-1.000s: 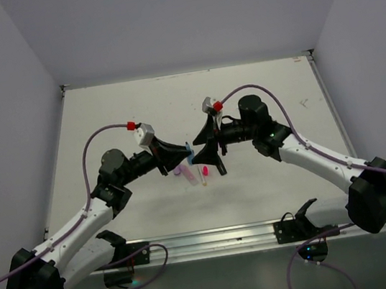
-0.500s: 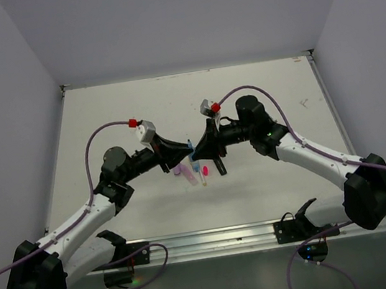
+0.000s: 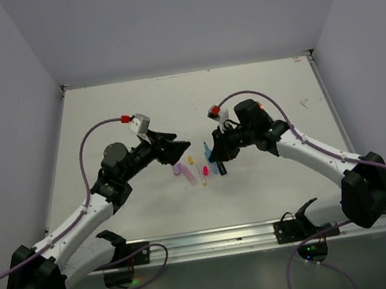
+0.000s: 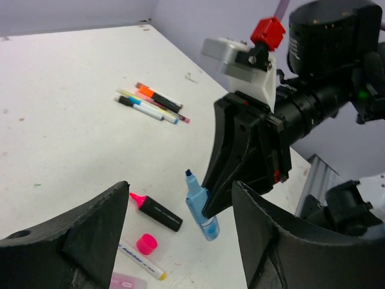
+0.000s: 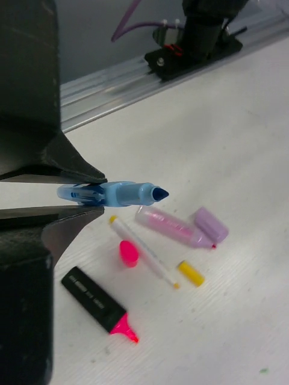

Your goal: Open the pen caps

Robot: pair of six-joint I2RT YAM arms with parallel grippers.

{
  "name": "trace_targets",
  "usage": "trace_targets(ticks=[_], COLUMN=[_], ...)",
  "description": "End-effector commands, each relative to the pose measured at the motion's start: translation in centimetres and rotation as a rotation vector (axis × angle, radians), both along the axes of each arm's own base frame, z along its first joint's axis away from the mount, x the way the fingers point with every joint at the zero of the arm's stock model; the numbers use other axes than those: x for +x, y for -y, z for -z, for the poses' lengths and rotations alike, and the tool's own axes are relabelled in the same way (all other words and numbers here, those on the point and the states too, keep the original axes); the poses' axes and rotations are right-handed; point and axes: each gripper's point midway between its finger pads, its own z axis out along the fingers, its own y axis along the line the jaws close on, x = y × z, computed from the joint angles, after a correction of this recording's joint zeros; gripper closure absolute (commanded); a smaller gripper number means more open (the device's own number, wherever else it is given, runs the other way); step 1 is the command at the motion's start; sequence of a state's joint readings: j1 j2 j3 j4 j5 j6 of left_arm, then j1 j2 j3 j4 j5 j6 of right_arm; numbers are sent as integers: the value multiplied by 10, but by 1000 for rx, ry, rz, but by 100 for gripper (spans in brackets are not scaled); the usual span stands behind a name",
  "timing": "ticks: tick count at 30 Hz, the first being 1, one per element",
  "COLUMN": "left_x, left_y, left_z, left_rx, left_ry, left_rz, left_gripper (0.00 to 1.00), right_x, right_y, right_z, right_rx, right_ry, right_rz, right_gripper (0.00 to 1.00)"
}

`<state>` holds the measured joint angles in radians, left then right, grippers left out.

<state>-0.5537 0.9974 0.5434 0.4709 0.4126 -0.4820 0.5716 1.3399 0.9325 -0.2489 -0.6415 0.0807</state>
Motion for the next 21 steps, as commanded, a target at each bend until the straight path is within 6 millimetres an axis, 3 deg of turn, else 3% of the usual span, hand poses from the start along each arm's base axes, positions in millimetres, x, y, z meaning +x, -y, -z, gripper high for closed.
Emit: trace_targets(ticks=[1,2,4,6,7,10,11,18,21], left_x=[28,30,37,40,45,48,48,50,48], left_y=[-24,-30,-39,-46,-52,-63,-67,-80,-81], left_z=[-20,-10,-13,-2,-8,0,9,8,8], left_rx=[1,35,44,87,88,136,170,234,250], left_ry=[-28,-74,-94,-150,-147,-197,-226,-211,-201], left_rz=[-191,-219,-261,-284,-302,-321,-328,-347,-343], left_gripper=[27,26,25,25,25,25,24,24,24], right_x=[12,18,19,25,26,33,37,50,49], right_y=[43,57,72,90,100,113,111,96,81], right_z=[30,41,54,70,78,93,93,113,113], right_rx=[-199,-244,-287,-333,-377,-417,-408,-376,-313], right_ry=[-78,-108,-168,-225,-244,-303,-310,-389,-423], right_rz=[175,244,290,358,389,424,420,358,297], right_gripper=[100,100,100,100,100,100,100,95,91])
